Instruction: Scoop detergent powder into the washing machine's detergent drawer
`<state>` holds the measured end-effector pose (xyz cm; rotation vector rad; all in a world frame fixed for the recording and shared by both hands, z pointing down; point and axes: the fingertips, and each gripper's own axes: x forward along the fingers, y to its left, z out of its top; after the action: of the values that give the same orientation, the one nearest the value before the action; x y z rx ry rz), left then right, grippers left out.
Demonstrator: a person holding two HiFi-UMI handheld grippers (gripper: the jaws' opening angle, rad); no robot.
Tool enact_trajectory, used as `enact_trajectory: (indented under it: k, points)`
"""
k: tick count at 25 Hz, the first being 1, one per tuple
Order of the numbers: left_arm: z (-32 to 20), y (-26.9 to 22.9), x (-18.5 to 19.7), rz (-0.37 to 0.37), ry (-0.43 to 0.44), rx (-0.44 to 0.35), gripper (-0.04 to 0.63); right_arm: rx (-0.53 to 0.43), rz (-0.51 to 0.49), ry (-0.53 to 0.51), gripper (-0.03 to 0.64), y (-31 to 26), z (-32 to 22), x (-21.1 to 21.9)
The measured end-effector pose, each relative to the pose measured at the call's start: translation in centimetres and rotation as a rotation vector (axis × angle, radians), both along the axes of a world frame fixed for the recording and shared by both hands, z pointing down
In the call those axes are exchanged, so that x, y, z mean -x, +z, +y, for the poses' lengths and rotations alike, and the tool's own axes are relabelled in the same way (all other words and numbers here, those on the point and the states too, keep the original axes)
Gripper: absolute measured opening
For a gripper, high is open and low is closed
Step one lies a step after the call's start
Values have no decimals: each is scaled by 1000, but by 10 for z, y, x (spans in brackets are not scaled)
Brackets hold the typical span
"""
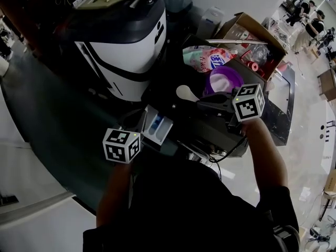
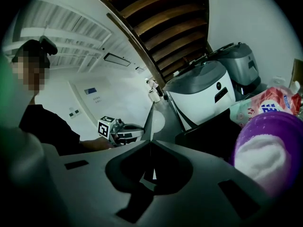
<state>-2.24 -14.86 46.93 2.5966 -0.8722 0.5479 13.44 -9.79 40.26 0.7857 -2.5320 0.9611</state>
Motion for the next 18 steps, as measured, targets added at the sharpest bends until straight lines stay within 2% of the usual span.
enact_trajectory:
  k: [6, 11, 18]
  points:
    - [-10, -1, 10, -3, -28, -15, 8, 21, -15, -32, 18, 27, 0, 31]
    - [-16, 5, 21, 12, -65, 2, 8, 41, -21, -49, 18, 46, -2, 52]
    - [-17, 16, 37, 17, -112, 27, 8, 88, 27, -91, 18, 86, 2, 81]
